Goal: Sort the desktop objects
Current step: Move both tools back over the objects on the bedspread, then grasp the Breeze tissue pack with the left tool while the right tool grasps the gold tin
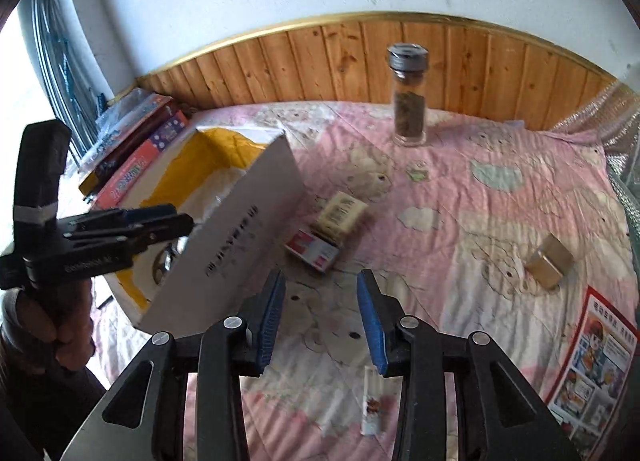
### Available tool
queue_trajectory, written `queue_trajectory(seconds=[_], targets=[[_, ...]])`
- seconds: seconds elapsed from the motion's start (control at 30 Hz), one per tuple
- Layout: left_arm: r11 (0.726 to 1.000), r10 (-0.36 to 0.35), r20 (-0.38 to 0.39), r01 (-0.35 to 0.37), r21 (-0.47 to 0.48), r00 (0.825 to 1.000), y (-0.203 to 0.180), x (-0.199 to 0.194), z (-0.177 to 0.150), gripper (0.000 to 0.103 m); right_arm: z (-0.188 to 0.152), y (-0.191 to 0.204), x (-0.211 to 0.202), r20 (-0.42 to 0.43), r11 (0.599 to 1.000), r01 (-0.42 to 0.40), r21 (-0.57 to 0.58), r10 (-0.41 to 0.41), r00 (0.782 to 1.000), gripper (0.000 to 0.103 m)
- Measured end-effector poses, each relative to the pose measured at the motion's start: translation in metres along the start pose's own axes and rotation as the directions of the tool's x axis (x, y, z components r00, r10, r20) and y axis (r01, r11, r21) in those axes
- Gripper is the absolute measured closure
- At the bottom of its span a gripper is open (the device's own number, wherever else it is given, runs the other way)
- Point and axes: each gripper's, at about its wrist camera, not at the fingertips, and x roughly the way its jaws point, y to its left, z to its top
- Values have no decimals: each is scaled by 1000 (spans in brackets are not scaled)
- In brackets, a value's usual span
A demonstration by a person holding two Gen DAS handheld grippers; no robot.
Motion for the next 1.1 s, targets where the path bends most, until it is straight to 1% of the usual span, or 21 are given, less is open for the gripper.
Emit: queue_trajectory(seconds=[0.13, 0.23, 0.27, 0.33, 0.43, 0.47, 0.53, 0.57, 0.6, 0.7, 0.77, 0.83, 0.97, 1.0, 1.07, 1.1], targets=[[999, -7, -47, 9, 33, 999, -30, 21, -7, 52, -25, -23, 15, -116, 999, 40, -29, -43, 992, 63], [999, 18, -100, -13, 52, 995, -48, 45, -14, 52, -47, -35, 23, -194, 997, 41, -68, -53, 979, 60], [998, 23, -118, -16, 57, 993, -51, 52, -17, 52, -53, -39, 25, -213, 996, 41, -75, -56, 975, 58], [996, 43, -142, -32, 82, 989, -59, 66, -20, 52, -61, -50, 25, -220, 995, 67, -71, -81, 972, 58], [993, 63, -146, -47, 107, 987, -66, 77, -13, 52, -49, -79, 15, -197, 994, 110, -13, -110, 974, 58], [994, 56, -146, -41, 100, 988, -66, 81, -8, 52, -41, -93, 12, -191, 991, 131, 3, -128, 973, 55], [998, 32, -150, -25, 49, 988, -60, 88, 5, 51, -24, -119, 11, -174, 982, 187, 20, -181, 968, 48], [999, 31, -155, -26, 33, 987, -57, 94, 12, 51, -15, -135, 11, -167, 976, 214, 41, -205, 964, 43], [999, 35, -159, -32, 21, 987, -55, 100, 18, 51, -8, -154, 13, -163, 968, 237, 82, -222, 961, 37], [997, 73, -181, -73, 8, 981, -49, 122, 34, 51, 4, -207, 25, -189, 934, 292, 206, -255, 948, 32], [994, 108, -199, -107, 17, 974, -48, 139, 43, 51, 5, -236, 37, -217, 914, 298, 275, -243, 946, 31], [993, 120, -219, -117, 29, 968, -48, 153, 48, 51, 3, -258, 48, -236, 896, 293, 333, -222, 946, 31], [981, 192, -250, -185, 54, 949, -45, 183, 53, 51, 4, -281, 68, -248, 865, 305, 397, -219, 944, 26], [977, 213, -254, -206, 56, 943, -42, 189, 54, 51, 5, -285, 71, -244, 861, 297, 413, -209, 947, 26], [973, 228, -263, -223, 49, 937, -37, 198, 54, 51, 8, -290, 82, -240, 858, 273, 436, -182, 954, 26], [969, 247, -251, -242, 49, 936, -35, 201, 55, 47, 8, -290, 86, -242, 858, 274, 435, -182, 953, 26]])
